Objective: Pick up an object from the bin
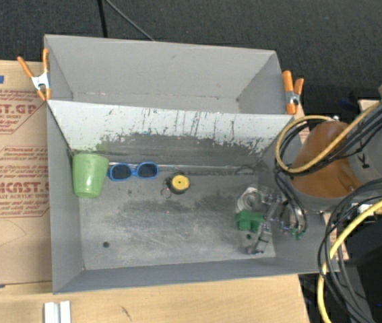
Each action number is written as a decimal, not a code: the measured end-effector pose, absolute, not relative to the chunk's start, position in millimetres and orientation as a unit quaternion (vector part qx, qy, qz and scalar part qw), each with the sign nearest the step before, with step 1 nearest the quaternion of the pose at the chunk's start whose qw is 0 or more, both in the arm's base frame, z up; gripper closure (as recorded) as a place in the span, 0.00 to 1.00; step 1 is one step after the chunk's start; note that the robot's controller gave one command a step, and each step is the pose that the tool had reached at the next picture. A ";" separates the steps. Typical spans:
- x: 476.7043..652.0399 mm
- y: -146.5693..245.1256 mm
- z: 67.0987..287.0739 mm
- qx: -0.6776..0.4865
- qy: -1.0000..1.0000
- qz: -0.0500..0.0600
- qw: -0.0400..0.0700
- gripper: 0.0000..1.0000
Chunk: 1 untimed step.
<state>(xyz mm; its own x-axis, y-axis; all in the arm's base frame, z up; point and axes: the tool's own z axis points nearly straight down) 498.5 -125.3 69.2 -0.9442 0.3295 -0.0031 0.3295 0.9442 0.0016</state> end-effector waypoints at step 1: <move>498.6 -125.9 70.3 0.167 0.986 0.000 0.002 1.00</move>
Offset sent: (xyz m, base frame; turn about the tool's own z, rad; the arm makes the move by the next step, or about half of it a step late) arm 0.0000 0.0000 0.0000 0.0000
